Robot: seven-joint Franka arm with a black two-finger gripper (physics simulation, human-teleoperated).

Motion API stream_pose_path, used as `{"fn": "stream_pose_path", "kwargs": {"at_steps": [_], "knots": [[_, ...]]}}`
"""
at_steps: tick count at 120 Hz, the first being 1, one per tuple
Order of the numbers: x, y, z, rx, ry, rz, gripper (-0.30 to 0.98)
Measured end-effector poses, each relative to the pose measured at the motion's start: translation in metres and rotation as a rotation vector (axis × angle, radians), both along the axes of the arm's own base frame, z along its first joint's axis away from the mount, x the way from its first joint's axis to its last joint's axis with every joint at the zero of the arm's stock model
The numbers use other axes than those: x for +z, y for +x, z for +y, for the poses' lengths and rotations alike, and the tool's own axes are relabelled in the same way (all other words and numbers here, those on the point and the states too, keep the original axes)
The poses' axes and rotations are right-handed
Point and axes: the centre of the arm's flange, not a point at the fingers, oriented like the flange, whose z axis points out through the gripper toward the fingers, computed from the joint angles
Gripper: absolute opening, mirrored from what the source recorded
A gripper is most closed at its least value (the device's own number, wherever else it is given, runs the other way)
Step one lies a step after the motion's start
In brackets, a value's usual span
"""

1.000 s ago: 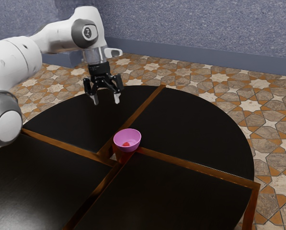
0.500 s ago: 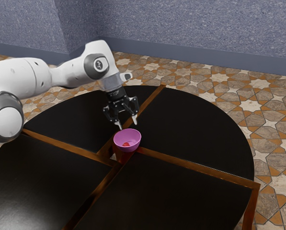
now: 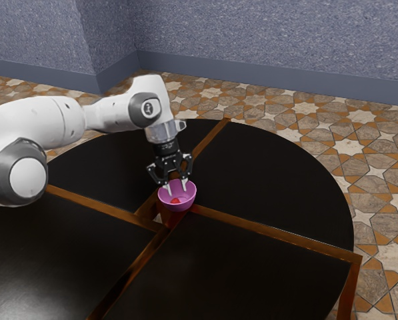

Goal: Take strawberry from the bowl

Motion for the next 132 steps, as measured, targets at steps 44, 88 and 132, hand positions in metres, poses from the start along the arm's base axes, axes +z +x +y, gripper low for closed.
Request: {"fn": "stream_pose_path", "kwargs": {"at_steps": [44,88,132], "knots": [[-0.016,0.001,-0.016,0.034,0.069,0.053,0.22],[-0.027,0.003,0.0,0.052,0.078,0.067,0.22],[-0.037,0.005,-0.003,-0.031,0.091,0.06,0.21]]}}
